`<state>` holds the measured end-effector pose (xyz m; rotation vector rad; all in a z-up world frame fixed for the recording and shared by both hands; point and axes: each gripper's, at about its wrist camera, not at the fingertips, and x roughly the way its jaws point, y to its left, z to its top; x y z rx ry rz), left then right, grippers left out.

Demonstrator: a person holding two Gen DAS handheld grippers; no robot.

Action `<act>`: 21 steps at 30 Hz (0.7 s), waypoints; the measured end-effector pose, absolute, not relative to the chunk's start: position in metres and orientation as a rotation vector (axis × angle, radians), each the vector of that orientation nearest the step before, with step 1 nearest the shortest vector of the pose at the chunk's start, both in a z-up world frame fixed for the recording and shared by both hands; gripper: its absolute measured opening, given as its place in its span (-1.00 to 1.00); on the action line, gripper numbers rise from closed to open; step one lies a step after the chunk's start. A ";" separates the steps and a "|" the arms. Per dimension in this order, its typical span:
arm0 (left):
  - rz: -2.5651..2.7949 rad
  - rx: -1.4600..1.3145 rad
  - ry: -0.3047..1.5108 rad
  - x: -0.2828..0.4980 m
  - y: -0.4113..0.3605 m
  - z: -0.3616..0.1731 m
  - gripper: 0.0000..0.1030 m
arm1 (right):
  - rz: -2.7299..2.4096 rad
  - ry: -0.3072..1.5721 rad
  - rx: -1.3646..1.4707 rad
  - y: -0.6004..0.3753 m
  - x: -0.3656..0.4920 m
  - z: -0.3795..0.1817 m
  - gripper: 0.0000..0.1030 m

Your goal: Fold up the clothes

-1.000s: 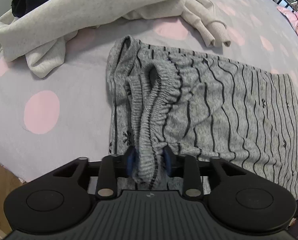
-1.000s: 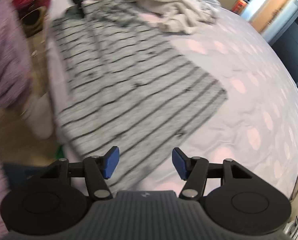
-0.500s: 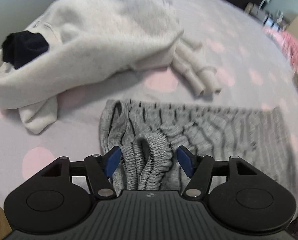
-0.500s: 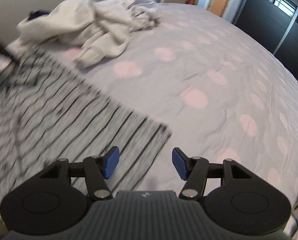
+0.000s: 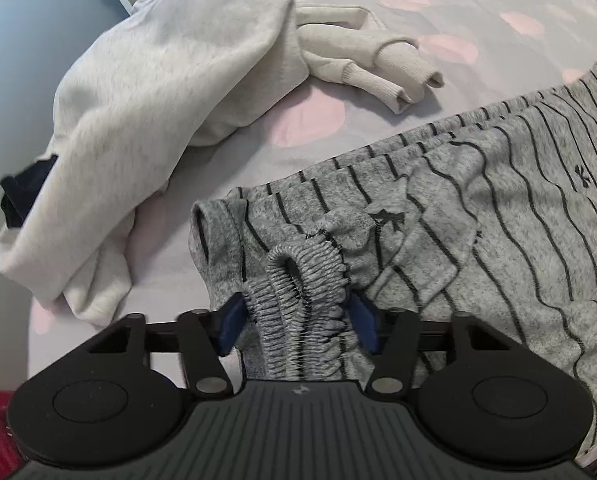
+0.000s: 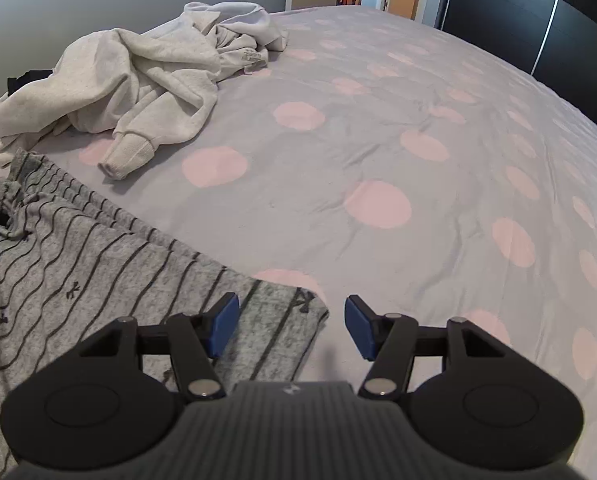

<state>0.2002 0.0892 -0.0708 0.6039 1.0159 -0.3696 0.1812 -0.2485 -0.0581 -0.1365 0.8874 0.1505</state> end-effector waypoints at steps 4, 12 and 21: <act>-0.366 0.573 1.035 0.199 0.087 -0.058 -0.63 | 0.136 0.885 -0.119 -0.257 0.184 -0.059 0.20; -0.351 0.279 1.005 0.199 0.120 -0.012 -0.72 | 0.134 1.010 0.211 -0.280 0.200 -0.082 0.20; -0.338 0.236 1.012 0.223 0.119 -0.011 -0.72 | 0.086 0.980 0.481 -0.297 0.191 -0.085 -0.79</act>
